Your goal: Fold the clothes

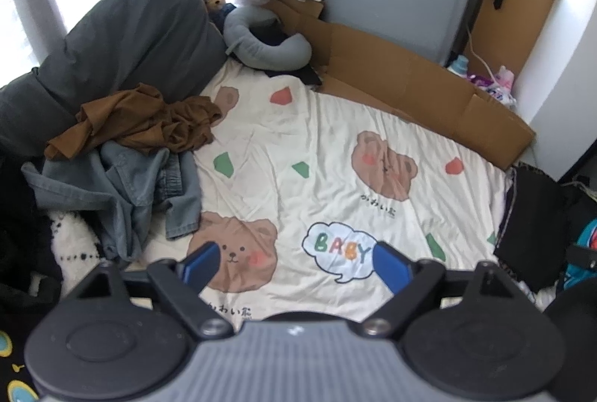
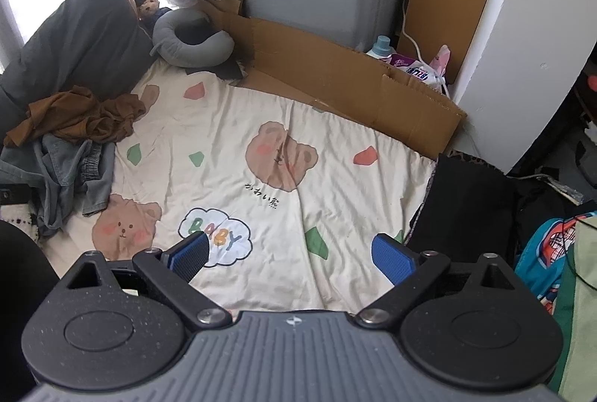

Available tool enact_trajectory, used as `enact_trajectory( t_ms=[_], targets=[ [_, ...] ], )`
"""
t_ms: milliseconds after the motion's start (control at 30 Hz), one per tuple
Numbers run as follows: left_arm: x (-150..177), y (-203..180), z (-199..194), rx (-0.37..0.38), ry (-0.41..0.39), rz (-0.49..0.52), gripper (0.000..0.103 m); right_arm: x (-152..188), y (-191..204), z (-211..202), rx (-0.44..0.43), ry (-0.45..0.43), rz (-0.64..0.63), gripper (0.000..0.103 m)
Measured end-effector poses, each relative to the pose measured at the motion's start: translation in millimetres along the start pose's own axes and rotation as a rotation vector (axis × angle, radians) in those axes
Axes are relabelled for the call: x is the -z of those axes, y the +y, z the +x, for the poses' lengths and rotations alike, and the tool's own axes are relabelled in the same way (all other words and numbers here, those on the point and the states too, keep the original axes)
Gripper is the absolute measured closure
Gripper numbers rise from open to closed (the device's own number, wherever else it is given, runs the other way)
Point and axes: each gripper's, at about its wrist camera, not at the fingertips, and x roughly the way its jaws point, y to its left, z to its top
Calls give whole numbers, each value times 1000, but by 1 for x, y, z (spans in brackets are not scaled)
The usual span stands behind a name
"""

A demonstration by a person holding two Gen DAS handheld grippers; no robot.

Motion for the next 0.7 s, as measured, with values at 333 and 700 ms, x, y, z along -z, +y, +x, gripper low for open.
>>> enact_trajectory(
  t_ms=[333, 700],
  targets=[
    [3, -3, -3, -3, -27, -3, 9, 0, -8, -1, -37, 1, 29, 5],
    [4, -2, 1, 1, -24, -10, 9, 1, -13, -1, -50, 12, 54, 5]
  ],
)
